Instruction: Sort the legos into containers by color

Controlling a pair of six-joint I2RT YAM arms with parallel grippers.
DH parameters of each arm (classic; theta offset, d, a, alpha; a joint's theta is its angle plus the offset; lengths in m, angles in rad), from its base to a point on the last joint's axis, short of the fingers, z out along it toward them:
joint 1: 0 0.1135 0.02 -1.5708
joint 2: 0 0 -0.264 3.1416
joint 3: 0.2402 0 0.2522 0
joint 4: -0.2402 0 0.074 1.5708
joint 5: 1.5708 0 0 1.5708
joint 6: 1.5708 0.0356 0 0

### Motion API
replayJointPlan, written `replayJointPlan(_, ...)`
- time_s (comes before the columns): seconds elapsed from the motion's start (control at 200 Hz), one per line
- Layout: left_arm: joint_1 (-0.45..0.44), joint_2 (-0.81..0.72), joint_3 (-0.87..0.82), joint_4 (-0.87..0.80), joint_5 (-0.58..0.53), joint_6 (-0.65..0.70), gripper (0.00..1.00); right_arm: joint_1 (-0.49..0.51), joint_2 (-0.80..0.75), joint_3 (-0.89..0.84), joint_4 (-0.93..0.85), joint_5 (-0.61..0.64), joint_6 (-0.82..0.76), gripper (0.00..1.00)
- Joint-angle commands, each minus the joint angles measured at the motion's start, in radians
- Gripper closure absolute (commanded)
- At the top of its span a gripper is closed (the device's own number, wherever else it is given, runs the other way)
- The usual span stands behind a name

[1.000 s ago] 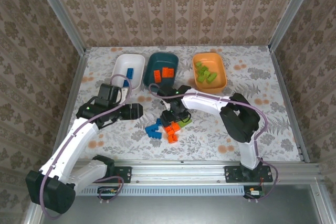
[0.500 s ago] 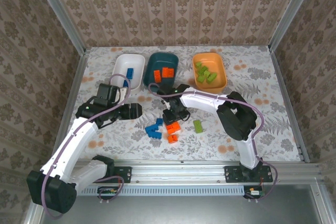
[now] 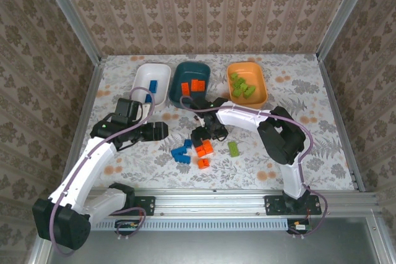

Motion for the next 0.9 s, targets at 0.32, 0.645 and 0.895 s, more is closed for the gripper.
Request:
replayJointPlan(0.32,0.011,0.000,-0.020,0.011,0.026,0.008,0.22,0.003,-0.078,-0.064,0.012,-0.062,0.040,0.07)
replayJointPlan(0.645,0.016,-0.005,-0.025,0.006,0.022,0.021,0.22,-0.022,-0.056,-0.040,0.008,-0.045,0.051,0.10)
replayJointPlan(0.895,0.025,0.001,-0.028,0.009,0.030,0.027,0.22,-0.042,-0.027,-0.037,0.020,-0.015,0.061,0.19)
